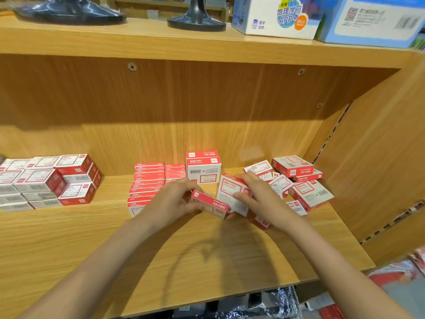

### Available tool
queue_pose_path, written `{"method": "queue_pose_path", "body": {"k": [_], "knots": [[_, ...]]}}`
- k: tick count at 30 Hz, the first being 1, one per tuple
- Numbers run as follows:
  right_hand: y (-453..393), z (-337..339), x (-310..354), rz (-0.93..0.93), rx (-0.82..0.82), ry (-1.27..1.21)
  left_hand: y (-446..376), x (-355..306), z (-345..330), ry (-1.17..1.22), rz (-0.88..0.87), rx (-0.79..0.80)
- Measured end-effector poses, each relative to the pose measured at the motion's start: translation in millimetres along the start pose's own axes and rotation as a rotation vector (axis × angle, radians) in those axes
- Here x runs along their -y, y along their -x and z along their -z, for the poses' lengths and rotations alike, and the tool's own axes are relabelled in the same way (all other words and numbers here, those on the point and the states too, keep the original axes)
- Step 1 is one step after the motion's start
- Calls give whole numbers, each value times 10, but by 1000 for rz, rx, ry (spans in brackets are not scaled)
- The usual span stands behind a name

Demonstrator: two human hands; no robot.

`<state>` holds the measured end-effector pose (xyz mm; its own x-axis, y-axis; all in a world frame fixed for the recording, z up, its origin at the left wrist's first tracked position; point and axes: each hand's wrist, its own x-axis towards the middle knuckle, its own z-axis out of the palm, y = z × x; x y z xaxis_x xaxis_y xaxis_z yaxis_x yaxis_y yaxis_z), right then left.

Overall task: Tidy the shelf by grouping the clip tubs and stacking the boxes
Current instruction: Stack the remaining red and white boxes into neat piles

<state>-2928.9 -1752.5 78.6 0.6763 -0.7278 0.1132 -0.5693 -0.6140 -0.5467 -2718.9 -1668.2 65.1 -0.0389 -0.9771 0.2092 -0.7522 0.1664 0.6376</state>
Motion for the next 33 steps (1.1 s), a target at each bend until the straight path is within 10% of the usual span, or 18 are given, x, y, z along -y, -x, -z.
{"method": "queue_pose_path", "body": {"k": [9, 14, 21, 33], "knots": [[-85, -108, 275, -83, 201, -386, 63, 81, -15, 187, 154, -65], [-49, -284, 316, 21, 65, 140, 76, 85, -35, 241, 146, -109], [-215, 275, 101, -78, -151, -26, -81, 114, 63, -19, -48, -210], [-712, 247, -365, -15, -19, 147, -395, 194, -102, -291, -64, -178]]}}
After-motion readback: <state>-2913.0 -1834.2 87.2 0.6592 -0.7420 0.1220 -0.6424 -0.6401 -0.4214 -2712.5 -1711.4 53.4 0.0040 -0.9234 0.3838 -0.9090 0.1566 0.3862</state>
